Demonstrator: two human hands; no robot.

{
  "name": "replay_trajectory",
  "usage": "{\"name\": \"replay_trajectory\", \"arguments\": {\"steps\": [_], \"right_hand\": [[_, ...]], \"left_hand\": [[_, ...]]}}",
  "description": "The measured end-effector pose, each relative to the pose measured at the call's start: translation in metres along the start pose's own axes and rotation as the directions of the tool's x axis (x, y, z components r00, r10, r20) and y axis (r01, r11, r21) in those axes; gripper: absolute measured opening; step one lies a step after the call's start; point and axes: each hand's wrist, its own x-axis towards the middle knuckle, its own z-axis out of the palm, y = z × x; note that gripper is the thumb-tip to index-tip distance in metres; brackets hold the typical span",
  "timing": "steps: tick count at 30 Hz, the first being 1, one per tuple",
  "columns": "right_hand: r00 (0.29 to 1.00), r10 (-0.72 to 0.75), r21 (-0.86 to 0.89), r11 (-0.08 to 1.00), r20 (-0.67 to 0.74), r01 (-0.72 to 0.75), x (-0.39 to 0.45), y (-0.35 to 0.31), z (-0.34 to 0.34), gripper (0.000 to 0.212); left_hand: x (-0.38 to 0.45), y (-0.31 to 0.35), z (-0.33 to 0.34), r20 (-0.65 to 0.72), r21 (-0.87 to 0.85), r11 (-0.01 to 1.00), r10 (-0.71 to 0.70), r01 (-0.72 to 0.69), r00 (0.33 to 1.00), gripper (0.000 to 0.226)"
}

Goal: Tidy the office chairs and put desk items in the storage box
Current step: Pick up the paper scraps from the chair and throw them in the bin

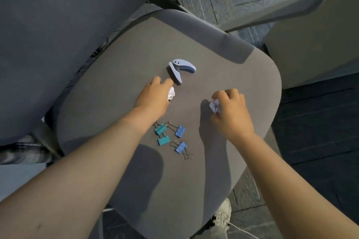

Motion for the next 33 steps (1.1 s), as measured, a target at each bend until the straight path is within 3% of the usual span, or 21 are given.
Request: {"name": "replay_trajectory", "arguments": {"steps": [4, 9, 20, 27, 33], "right_hand": [[0.998, 0.045, 0.036, 0.998, -0.041, -0.044, -0.016, -0.001, -0.013, 0.04], [0.978, 0.118, 0.085, 0.991, -0.172, -0.104, -0.056, 0.005, -0.055, 0.04], [0.82, 0.362, 0.212, 0.931, -0.442, -0.297, -0.242, 0.093, -0.132, 0.032], [0.633, 0.61, 0.35, 0.792, -0.477, -0.499, -0.397, 0.162, -0.129, 0.038], [0.342, 0.809, 0.516, 0.574, -0.478, -0.636, -0.51, 0.196, -0.098, 0.034]], "left_hand": [[-0.013, 0.007, -0.009, -0.057, -0.125, 0.991, 0.042, -0.049, 0.998, 0.037], [-0.048, 0.057, -0.043, -0.137, -0.257, 0.93, 0.234, -0.263, 0.962, 0.038], [-0.182, 0.214, -0.04, -0.101, -0.197, 0.74, 0.638, -0.644, 0.764, 0.039], [-0.287, 0.308, 0.012, 0.009, -0.129, 0.554, 0.83, -0.822, 0.558, 0.041], [-0.36, 0.364, 0.066, 0.135, -0.176, 0.353, 0.934, -0.919, 0.332, 0.041]]}}
